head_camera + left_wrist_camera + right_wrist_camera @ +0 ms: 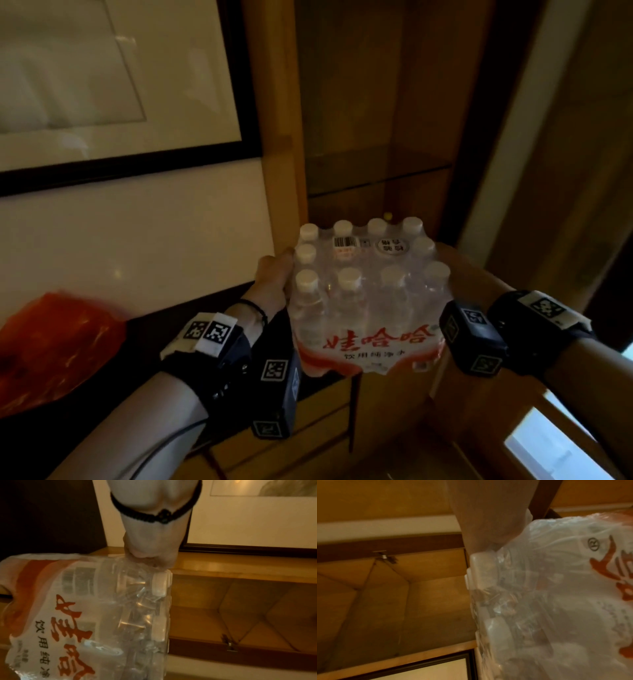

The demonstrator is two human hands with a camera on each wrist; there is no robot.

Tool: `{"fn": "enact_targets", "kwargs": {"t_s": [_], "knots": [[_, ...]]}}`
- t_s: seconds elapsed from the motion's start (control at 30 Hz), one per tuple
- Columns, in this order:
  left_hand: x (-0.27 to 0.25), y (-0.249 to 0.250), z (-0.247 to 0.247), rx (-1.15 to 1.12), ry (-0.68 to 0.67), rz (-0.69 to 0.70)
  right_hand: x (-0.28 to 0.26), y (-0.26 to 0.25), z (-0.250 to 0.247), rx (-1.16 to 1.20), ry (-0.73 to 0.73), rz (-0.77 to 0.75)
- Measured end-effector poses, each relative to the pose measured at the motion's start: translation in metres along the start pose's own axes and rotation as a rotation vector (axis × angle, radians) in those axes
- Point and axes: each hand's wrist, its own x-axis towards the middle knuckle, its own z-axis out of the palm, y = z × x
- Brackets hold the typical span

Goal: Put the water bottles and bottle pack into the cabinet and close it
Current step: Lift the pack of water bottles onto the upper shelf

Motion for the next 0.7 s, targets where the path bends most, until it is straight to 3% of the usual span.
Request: {"fn": "enact_targets", "kwargs": {"t_s": [0.13,0.3,0.47,0.7], "knots": [[-0.011,0.036,0.014,0.006,-0.032,0.102,0.013,-0.016,-0.027,-0.042,-0.006,-0.092],[-0.026,0.083,0.038,0.054,-0.022,0.241,0.027,-0.055,-0.060,0.145,0.000,-0.137],[-0.034,0.123,0.072,-0.055,0.012,0.358,0.053,-0.075,-0.101,-0.076,-0.099,-0.462],[-0.044,0.170,0.117,-0.191,0.069,0.461,0.066,-0.138,-0.155,-0.015,-0.215,-0.657]]}}
